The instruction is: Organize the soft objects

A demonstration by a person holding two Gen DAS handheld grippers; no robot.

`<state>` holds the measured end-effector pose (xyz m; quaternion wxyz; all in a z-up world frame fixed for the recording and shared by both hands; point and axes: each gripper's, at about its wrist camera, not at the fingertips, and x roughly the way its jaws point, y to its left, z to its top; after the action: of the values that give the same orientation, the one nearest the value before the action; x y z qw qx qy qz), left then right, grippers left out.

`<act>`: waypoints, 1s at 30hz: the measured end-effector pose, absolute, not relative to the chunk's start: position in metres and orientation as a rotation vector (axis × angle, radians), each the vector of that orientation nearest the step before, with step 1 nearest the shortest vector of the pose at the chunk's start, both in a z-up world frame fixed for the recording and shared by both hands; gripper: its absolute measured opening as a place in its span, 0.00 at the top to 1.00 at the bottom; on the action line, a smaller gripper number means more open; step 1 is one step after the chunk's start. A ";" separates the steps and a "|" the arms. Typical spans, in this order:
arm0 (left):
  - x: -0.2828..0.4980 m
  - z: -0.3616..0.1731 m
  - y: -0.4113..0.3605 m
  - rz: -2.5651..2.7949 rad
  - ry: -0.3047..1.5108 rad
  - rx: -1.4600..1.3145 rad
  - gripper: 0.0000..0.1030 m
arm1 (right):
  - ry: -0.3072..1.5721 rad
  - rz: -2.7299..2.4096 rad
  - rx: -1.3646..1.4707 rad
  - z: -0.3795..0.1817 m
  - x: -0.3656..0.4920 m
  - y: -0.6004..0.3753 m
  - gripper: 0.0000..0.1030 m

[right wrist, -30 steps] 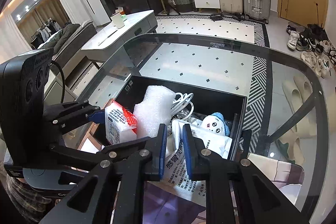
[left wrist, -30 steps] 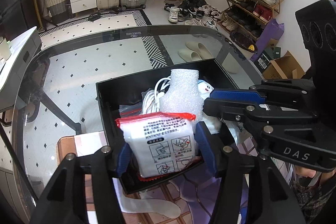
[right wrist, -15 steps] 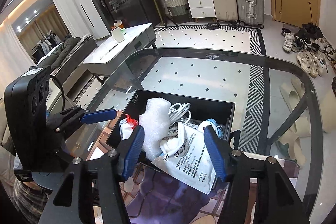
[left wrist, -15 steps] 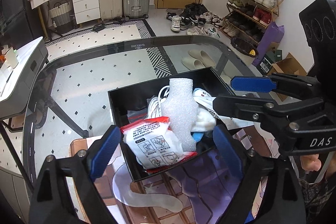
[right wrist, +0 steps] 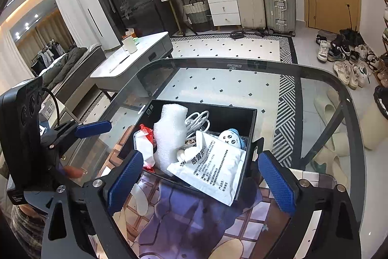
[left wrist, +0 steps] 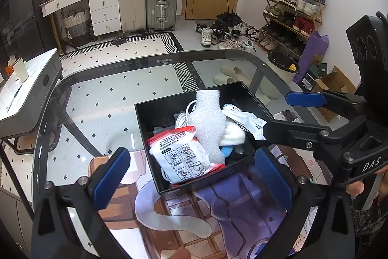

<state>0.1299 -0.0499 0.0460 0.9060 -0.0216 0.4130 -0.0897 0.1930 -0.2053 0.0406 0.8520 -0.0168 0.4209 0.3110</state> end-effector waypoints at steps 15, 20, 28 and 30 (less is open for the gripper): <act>0.107 0.040 -0.048 -0.131 0.807 -0.050 0.00 | 0.853 0.628 -0.045 0.033 0.170 -0.219 0.02; 0.095 0.036 -0.049 -0.104 0.762 -0.041 0.00 | 0.817 0.624 -0.051 0.030 0.160 -0.224 0.02; 0.080 0.030 -0.047 -0.084 0.704 -0.052 0.00 | 0.727 0.609 -0.057 0.023 0.140 -0.230 0.02; 0.078 0.027 -0.046 -0.073 0.690 -0.043 0.00 | 0.708 0.603 -0.054 0.021 0.135 -0.231 0.02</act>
<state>0.0775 -0.0463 0.0273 0.9403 -0.0212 0.3379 -0.0358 0.1352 -0.2310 0.0205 0.8935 -0.0261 0.3413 0.2907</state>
